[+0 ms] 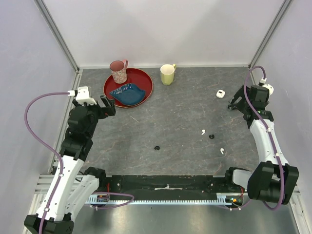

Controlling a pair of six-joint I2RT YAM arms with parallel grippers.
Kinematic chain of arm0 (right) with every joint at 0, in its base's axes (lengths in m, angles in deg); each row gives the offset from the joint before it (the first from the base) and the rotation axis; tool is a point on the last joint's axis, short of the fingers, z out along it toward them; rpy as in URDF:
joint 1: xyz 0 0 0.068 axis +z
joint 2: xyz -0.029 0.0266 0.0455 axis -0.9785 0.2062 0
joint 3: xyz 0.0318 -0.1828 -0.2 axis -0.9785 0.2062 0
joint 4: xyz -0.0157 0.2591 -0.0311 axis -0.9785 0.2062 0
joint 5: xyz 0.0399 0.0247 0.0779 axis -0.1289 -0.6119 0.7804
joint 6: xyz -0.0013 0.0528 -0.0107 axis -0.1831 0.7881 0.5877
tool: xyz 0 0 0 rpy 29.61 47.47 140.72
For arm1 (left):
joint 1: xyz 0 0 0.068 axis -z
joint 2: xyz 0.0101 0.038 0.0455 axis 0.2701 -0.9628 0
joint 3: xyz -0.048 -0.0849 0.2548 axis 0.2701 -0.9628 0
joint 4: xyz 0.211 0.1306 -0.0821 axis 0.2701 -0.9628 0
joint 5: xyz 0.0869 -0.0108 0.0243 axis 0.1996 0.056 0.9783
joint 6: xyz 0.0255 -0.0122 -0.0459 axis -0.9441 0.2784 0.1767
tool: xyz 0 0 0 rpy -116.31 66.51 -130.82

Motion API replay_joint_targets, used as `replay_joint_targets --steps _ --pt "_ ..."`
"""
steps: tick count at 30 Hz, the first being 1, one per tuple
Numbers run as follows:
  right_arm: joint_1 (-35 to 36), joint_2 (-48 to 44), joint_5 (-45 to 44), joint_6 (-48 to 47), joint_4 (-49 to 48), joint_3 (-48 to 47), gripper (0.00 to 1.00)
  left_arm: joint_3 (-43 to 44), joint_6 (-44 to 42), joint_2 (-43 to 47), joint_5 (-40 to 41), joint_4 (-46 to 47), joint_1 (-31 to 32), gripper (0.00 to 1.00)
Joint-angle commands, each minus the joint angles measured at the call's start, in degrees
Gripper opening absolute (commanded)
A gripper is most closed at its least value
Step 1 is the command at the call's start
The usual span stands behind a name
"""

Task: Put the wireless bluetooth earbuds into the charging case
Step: Pick up the charging case at the center of the board.

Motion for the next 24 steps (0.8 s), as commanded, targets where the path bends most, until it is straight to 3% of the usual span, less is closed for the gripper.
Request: replay_joint_targets --steps 1,8,10,13,17,24 --pt "-0.9 -0.35 1.45 2.17 2.86 -2.48 0.98 -1.66 0.51 1.23 2.62 3.45 -0.12 1.0" --pt "-2.48 -2.99 -2.16 4.62 3.91 -3.01 0.98 -5.79 1.58 5.62 -1.07 6.62 -0.39 1.0" --pt "-3.53 -3.26 -2.08 5.68 4.09 -4.15 0.98 -6.15 2.62 8.08 1.82 4.26 -0.3 1.0" --pt "-4.76 -2.47 0.2 8.32 4.27 -5.56 0.98 -6.41 11.58 11.94 9.91 -2.08 -0.3 1.0" --pt "-5.12 -1.67 1.18 11.57 3.83 -5.04 0.98 -8.34 7.65 16.43 1.24 -1.91 -0.21 1.0" --pt "-5.38 2.63 -1.02 16.76 3.47 -7.57 0.98 -6.77 4.22 13.37 -1.15 -3.31 -0.3 1.0"
